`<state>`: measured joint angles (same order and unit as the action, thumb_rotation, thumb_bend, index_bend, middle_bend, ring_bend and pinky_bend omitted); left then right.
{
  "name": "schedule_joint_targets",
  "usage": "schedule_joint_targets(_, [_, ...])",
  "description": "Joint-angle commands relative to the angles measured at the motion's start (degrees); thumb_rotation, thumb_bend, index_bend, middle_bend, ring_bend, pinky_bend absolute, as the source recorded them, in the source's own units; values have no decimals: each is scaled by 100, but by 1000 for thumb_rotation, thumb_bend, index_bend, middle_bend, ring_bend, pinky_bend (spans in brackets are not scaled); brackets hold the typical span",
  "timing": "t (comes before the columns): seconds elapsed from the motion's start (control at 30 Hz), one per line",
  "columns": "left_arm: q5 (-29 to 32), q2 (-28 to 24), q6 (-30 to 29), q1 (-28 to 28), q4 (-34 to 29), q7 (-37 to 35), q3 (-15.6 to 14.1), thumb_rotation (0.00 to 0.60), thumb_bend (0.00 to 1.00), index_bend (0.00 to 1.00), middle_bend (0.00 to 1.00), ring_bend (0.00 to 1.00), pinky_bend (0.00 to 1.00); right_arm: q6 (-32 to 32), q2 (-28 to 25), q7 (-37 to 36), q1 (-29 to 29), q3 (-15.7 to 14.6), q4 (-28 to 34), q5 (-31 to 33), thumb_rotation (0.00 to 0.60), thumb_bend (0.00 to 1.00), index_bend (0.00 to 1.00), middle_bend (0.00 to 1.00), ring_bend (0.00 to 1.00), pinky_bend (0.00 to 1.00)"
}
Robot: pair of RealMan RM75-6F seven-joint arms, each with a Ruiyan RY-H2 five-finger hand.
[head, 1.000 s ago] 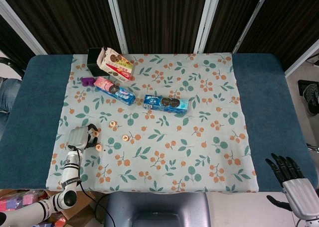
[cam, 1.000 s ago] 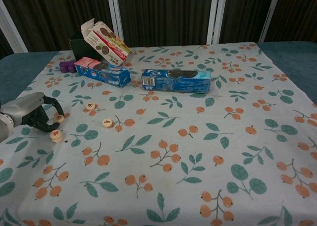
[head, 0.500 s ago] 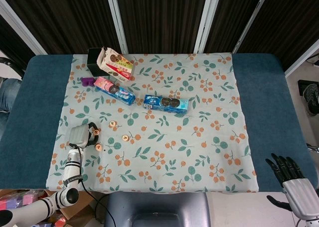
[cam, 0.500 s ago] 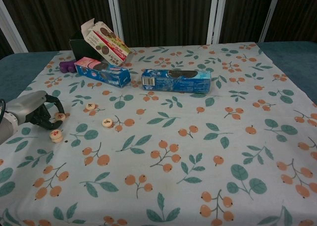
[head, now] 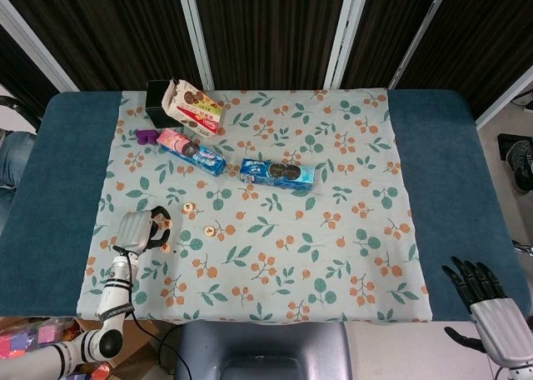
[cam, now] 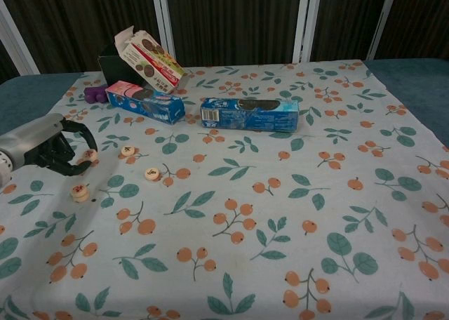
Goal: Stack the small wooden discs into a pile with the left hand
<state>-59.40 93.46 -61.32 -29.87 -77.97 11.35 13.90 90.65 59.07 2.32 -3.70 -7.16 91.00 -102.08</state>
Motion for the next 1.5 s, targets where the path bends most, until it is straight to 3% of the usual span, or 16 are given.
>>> schedule_joint_targets(0.03, [-271,-439,-152,260,-691,-90,-292,600,402,514,1000,1000,1000,6,1,2,-3,-10,-4,-18,600,142,0,0,0,0])
schedule_joint_targets(0.33, [-447,-601,-282,447,-1039,-17,-600,600,402,497,1000,1000,1000,40,-6,-45,-10,-28,-30,-63,600,142,0,0,0,0])
schedule_joint_targets(0.93, [-366,-238,-255,415,-481,-34,-539,600,403,469,1000,1000,1000,57,0,-45,-17,-32,-41,-76,600,142,0,0,0,0])
schedule_joint_targets(1.5, [-329,-295,-270,476,-530,113,-591,600,403,443,1000,1000,1000,58,-7,-58,-17,-31,-34,-71,600,142,0,0,0,0])
